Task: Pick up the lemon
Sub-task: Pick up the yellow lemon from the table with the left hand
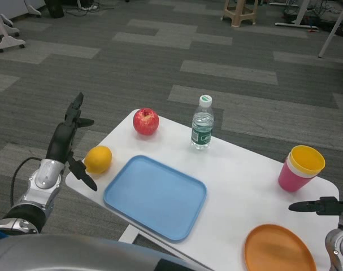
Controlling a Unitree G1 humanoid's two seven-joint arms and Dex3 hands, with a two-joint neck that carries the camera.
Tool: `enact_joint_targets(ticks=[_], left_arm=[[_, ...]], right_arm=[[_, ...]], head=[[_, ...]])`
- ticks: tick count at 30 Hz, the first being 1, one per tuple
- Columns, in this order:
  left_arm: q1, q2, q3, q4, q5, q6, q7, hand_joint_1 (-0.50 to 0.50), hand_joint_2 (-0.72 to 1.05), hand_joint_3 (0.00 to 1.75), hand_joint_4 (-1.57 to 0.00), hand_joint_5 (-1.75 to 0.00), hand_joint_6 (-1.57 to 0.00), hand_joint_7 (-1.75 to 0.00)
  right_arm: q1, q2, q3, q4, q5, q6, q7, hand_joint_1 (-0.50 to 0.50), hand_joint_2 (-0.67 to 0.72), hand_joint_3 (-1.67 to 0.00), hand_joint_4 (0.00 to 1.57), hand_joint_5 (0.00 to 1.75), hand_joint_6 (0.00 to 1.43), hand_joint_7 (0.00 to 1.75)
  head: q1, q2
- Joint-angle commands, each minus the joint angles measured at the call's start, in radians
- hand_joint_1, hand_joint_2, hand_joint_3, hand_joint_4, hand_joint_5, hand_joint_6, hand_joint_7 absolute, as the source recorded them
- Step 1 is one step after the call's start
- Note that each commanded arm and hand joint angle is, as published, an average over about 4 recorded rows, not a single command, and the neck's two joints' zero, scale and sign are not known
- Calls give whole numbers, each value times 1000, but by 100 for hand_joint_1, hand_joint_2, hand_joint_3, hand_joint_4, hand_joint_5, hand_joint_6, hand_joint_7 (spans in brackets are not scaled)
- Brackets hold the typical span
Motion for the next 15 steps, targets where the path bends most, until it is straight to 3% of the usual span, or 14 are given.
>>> enact_joint_targets(ticks=[1,8,15], left_arm=[[-8,-6,-39,35,-53,-52,27,-50,-72,9,0,-133,0,0],[-3,-19,-124,95,-147,-103,35,-50,-72,9,0,-133,0,0],[-3,-31,-171,149,-175,-124,35,-50,-72,9,0,-131,0,0]], right_arm=[[-9,1,-6,5,6,-1,-2,-38,63,0,0,0,0,0],[-9,1,-6,7,6,-1,-2,-38,63,0,0,0,0,0],[-10,0,-5,10,7,-1,-2,-39,63,0,0,0,0,0]], head=[[5,-2],[11,-13],[13,-18]])
